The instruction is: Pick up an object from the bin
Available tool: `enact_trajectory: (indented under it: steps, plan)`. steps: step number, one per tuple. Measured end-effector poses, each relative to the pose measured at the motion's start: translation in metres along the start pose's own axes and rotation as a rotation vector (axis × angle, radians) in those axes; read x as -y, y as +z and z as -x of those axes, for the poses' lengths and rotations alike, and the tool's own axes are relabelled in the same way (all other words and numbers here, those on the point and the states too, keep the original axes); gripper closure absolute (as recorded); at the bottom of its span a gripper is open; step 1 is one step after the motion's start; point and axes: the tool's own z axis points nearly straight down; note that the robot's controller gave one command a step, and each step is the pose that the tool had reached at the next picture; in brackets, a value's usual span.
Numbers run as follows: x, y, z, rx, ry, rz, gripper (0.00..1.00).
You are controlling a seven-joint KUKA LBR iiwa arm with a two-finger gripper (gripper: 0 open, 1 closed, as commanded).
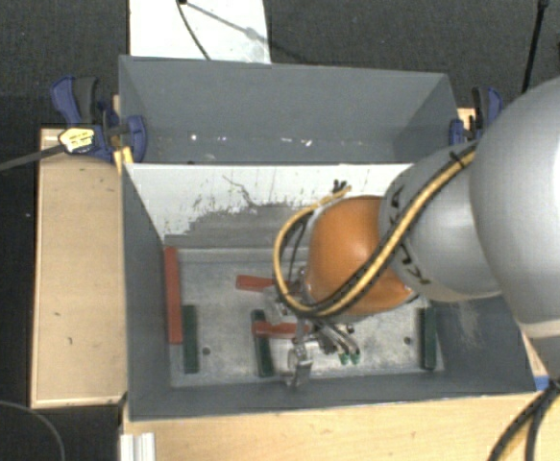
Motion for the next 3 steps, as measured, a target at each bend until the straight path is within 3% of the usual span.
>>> enact_trajectory:
  steps: [1,2,3]
  plan:
    - [0.0,-0.002,0.003,-0.005,-0.002,0.0,0.0]
    - [0.0,-0.001,0.002,-0.007,-0.004,-0.001,1.0]
    - [0.0,-0.078,0.006,-0.006,-0.007,-0.001,1.0]
